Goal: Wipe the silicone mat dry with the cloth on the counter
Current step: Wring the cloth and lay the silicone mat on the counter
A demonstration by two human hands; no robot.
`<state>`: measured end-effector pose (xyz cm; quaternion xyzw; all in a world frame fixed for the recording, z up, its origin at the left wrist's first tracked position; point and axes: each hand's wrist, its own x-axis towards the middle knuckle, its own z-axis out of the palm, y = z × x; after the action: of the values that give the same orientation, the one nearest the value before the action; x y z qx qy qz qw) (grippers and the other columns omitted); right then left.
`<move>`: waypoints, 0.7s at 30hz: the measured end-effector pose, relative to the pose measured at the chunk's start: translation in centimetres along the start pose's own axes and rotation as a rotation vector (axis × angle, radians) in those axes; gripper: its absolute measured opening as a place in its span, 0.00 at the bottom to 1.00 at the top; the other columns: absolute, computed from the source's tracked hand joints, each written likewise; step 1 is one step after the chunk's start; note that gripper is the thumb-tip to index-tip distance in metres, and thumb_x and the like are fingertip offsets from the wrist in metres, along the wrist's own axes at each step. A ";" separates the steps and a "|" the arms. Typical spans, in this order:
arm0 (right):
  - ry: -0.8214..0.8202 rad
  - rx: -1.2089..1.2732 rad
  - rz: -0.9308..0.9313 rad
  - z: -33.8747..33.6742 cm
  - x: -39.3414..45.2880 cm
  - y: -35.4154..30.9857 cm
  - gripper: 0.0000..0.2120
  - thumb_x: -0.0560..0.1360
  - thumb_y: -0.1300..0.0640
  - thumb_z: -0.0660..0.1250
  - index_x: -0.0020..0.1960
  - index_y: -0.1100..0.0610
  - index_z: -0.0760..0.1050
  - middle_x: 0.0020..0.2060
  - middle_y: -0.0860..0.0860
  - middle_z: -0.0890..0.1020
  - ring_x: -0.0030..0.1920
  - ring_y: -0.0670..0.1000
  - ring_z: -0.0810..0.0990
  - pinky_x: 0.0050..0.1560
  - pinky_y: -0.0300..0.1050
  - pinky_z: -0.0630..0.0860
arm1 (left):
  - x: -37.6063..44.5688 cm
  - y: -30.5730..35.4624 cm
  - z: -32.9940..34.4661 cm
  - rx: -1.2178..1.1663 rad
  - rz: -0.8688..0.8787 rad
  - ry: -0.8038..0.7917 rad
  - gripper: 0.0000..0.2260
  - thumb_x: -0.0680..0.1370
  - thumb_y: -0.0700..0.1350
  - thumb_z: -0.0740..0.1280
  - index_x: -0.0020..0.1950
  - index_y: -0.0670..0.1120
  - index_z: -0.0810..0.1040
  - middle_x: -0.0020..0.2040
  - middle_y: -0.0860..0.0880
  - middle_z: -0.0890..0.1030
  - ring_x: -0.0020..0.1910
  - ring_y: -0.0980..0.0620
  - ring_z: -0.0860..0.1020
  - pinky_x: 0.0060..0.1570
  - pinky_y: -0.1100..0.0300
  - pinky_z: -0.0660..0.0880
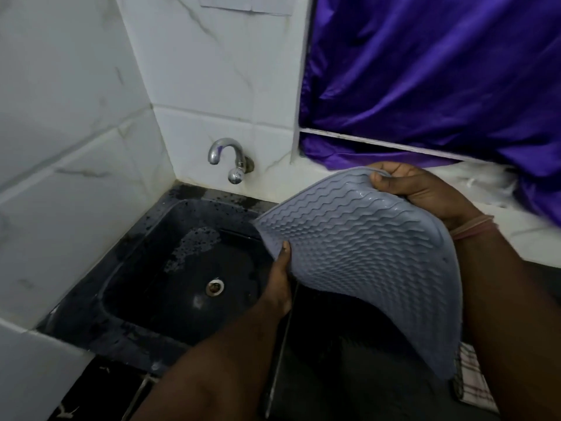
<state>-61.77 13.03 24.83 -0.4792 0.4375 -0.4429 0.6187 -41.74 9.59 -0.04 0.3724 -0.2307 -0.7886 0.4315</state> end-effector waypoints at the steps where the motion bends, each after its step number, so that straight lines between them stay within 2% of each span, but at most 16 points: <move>1: 0.017 0.030 0.001 -0.8 -0.3 0.0 0.13 0.79 0.59 0.64 0.61 0.64 0.78 0.51 0.59 0.84 0.47 0.54 0.85 0.48 0.46 0.82 | 0.0 -0.2 -0.3 0.009 0.001 0.008 0.29 0.73 0.68 0.70 0.68 0.53 0.78 0.65 0.49 0.81 0.61 0.48 0.81 0.53 0.51 0.81; 3: 0.076 0.077 0.009 -3.0 -0.6 0.3 0.15 0.80 0.59 0.63 0.64 0.64 0.76 0.54 0.60 0.83 0.50 0.55 0.84 0.49 0.47 0.82 | -0.2 -0.5 -1.4 0.020 -0.001 0.015 0.29 0.74 0.63 0.72 0.70 0.47 0.77 0.65 0.44 0.81 0.63 0.43 0.80 0.62 0.44 0.77; 5: 0.162 0.140 0.059 -5.9 -1.0 1.4 0.19 0.78 0.60 0.64 0.67 0.65 0.74 0.55 0.61 0.83 0.51 0.57 0.84 0.50 0.48 0.83 | -0.5 -0.6 -2.8 0.028 -0.050 0.029 0.29 0.74 0.59 0.75 0.68 0.43 0.78 0.64 0.40 0.80 0.63 0.38 0.79 0.66 0.38 0.72; 7: 0.260 0.225 0.177 -9.1 -1.5 3.7 0.21 0.74 0.59 0.66 0.65 0.67 0.75 0.55 0.62 0.83 0.50 0.57 0.85 0.49 0.49 0.83 | -1.0 -0.6 -4.2 0.010 -0.178 0.071 0.28 0.74 0.58 0.74 0.66 0.40 0.80 0.62 0.36 0.81 0.61 0.34 0.80 0.63 0.35 0.73; 10: 0.386 0.299 0.359 -12.6 -2.7 9.8 0.16 0.73 0.61 0.66 0.59 0.67 0.78 0.54 0.64 0.82 0.47 0.57 0.86 0.48 0.48 0.83 | -1.5 -0.2 -5.7 0.093 -0.318 0.146 0.24 0.78 0.59 0.69 0.62 0.39 0.82 0.58 0.36 0.83 0.56 0.35 0.82 0.50 0.42 0.80; 11: 0.447 0.319 0.412 -13.4 -3.2 12.2 0.16 0.75 0.63 0.64 0.61 0.68 0.76 0.54 0.64 0.81 0.49 0.59 0.85 0.51 0.50 0.82 | -1.6 -0.3 -5.9 0.174 -0.326 0.170 0.23 0.79 0.57 0.67 0.62 0.39 0.81 0.57 0.37 0.83 0.55 0.36 0.83 0.50 0.44 0.81; 13: 0.590 0.372 0.499 -14.5 -3.9 16.8 0.17 0.82 0.62 0.59 0.68 0.68 0.71 0.58 0.64 0.79 0.58 0.64 0.79 0.60 0.55 0.76 | -1.7 -0.6 -6.3 0.360 -0.307 0.248 0.20 0.82 0.54 0.65 0.64 0.39 0.79 0.54 0.37 0.84 0.53 0.37 0.83 0.54 0.43 0.81; 14: 0.655 0.390 0.512 -14.7 -4.3 18.7 0.17 0.83 0.61 0.59 0.68 0.68 0.70 0.60 0.64 0.78 0.61 0.65 0.77 0.61 0.55 0.76 | -1.8 -1.0 -6.5 0.450 -0.296 0.308 0.19 0.82 0.53 0.64 0.63 0.40 0.78 0.52 0.38 0.85 0.52 0.38 0.84 0.56 0.42 0.80; 15: 0.715 0.397 0.504 -14.9 -4.5 20.1 0.15 0.83 0.61 0.61 0.67 0.68 0.72 0.57 0.63 0.79 0.58 0.64 0.78 0.55 0.53 0.79 | -1.8 -1.5 -6.7 0.528 -0.274 0.370 0.18 0.81 0.54 0.65 0.61 0.41 0.78 0.51 0.39 0.85 0.51 0.39 0.84 0.56 0.40 0.80; 17: 0.854 0.374 0.427 -15.0 -4.8 22.2 0.16 0.80 0.62 0.65 0.66 0.69 0.73 0.48 0.59 0.79 0.45 0.57 0.79 0.39 0.46 0.81 | -1.8 -2.1 -7.2 0.599 -0.201 0.441 0.18 0.80 0.56 0.67 0.60 0.44 0.76 0.52 0.41 0.83 0.51 0.41 0.83 0.56 0.40 0.80; 18: 0.907 0.321 0.384 -14.8 -5.1 23.2 0.21 0.79 0.62 0.68 0.69 0.70 0.70 0.49 0.58 0.79 0.42 0.54 0.78 0.35 0.43 0.81 | -1.7 -2.2 -7.4 0.589 -0.153 0.453 0.18 0.79 0.57 0.69 0.60 0.45 0.76 0.53 0.42 0.83 0.52 0.42 0.82 0.56 0.40 0.80; 19: 0.935 0.228 0.371 -14.5 -5.5 24.1 0.26 0.78 0.61 0.70 0.72 0.69 0.67 0.53 0.58 0.79 0.43 0.53 0.78 0.35 0.43 0.81 | -1.7 -2.2 -7.7 0.577 -0.116 0.456 0.18 0.78 0.57 0.70 0.60 0.46 0.75 0.54 0.42 0.82 0.52 0.42 0.82 0.57 0.40 0.79; 21: 0.909 -0.031 0.450 -13.8 -6.7 26.3 0.32 0.74 0.56 0.76 0.73 0.65 0.68 0.59 0.58 0.79 0.50 0.56 0.81 0.45 0.49 0.81 | -1.5 -2.1 -7.9 0.590 -0.082 0.451 0.19 0.75 0.57 0.73 0.59 0.47 0.75 0.55 0.42 0.82 0.54 0.42 0.82 0.57 0.38 0.79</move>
<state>-73.19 20.63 -2.33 -0.1411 0.7614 -0.4560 0.4387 -36.03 11.62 -5.77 0.6539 -0.3322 -0.6031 0.3137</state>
